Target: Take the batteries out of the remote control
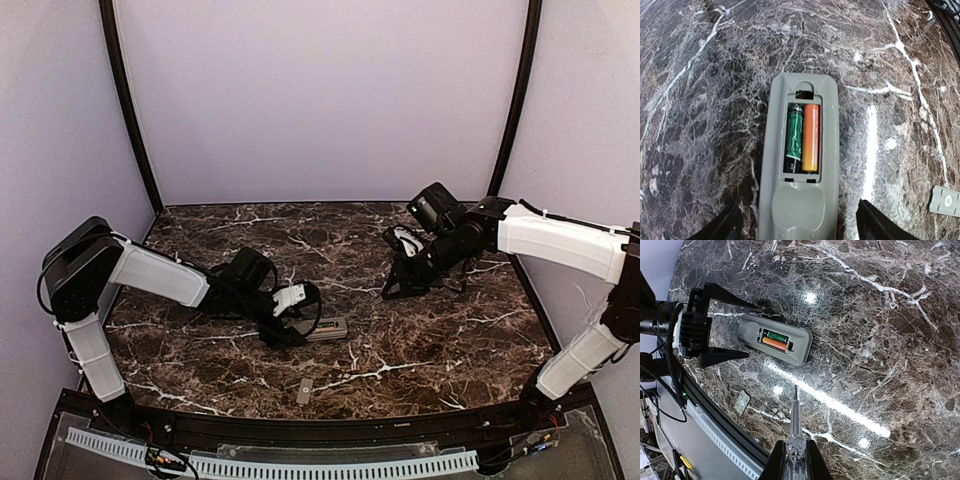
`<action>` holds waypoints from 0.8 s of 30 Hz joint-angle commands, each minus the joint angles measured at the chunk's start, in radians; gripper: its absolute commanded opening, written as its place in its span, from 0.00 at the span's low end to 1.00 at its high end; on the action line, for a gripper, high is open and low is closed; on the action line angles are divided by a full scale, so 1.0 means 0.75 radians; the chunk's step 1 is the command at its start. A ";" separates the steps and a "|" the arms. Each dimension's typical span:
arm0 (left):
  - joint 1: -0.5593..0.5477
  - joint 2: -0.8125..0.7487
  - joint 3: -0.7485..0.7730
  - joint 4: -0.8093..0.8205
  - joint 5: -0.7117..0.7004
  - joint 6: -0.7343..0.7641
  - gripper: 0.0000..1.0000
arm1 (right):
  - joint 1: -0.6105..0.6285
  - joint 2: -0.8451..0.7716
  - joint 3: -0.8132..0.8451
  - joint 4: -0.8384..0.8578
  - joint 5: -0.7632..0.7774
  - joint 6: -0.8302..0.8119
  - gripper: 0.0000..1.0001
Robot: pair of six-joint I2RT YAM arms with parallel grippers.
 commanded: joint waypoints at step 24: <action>-0.007 0.072 0.085 -0.157 -0.062 0.135 0.41 | 0.013 0.017 -0.008 0.022 0.000 -0.022 0.00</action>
